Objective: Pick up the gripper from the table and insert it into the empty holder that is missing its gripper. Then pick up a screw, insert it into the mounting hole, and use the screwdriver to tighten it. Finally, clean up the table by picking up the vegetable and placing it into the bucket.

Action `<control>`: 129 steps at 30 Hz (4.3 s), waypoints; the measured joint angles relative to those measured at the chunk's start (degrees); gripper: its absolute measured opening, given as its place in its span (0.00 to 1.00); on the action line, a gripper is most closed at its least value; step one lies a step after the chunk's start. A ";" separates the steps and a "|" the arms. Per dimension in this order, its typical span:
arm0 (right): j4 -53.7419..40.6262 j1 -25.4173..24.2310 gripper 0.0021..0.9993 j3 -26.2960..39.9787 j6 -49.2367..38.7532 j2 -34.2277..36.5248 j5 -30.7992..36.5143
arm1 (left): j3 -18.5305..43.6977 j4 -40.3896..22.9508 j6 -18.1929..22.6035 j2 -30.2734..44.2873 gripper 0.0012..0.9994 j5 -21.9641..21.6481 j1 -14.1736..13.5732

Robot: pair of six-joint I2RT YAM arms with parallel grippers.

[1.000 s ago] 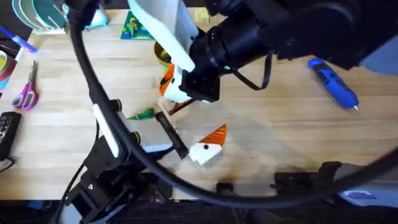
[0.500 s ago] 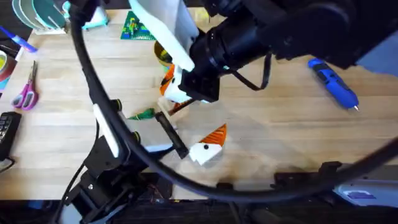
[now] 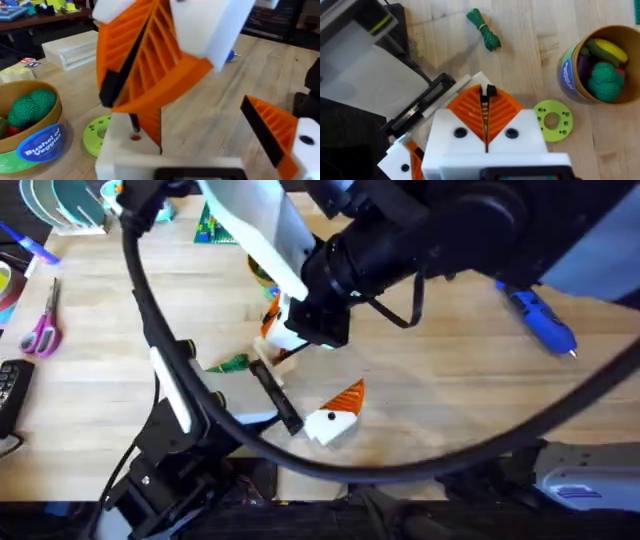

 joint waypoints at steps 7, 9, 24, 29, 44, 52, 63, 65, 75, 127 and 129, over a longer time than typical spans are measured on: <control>0.19 0.00 0.00 0.00 0.00 0.12 -0.02 | 0.00 0.00 0.00 0.00 0.99 0.00 0.00; 0.02 0.00 0.00 0.00 0.00 0.43 0.00 | 0.00 0.00 0.00 0.00 0.99 0.00 0.00; -1.06 0.00 0.00 0.00 0.25 2.80 -0.02 | 0.00 -0.02 -0.03 0.02 0.99 0.02 0.00; -1.12 0.00 0.00 0.00 0.48 2.82 -0.02 | 0.00 -0.02 -0.02 0.02 0.99 0.02 0.00; -2.83 -1.58 0.99 1.07 0.85 0.53 1.20 | 0.00 0.00 -0.15 0.00 0.99 0.02 0.00; -10.90 -10.42 0.99 1.86 0.90 -9.36 0.98 | 0.00 0.00 -0.16 0.02 0.99 0.02 0.00; -22.20 -25.13 0.99 1.03 1.09 -26.37 0.98 | 0.00 0.00 -0.15 0.02 0.99 0.02 0.00; -22.31 -27.53 0.99 -1.99 1.11 -31.02 0.53 | 0.00 0.00 -0.15 0.02 0.99 0.00 0.00; -12.59 -32.70 0.99 -20.71 2.76 -46.11 -11.24 | 0.00 0.00 -0.14 0.01 0.98 0.02 0.00; 13.88 -71.11 0.99 -29.57 -11.78 -11.63 12.47 | 0.00 0.00 0.02 0.00 0.02 0.04 0.00; 13.80 -71.63 0.99 -29.57 -13.58 -9.21 12.87 | 0.00 0.00 0.02 0.00 0.02 0.03 0.00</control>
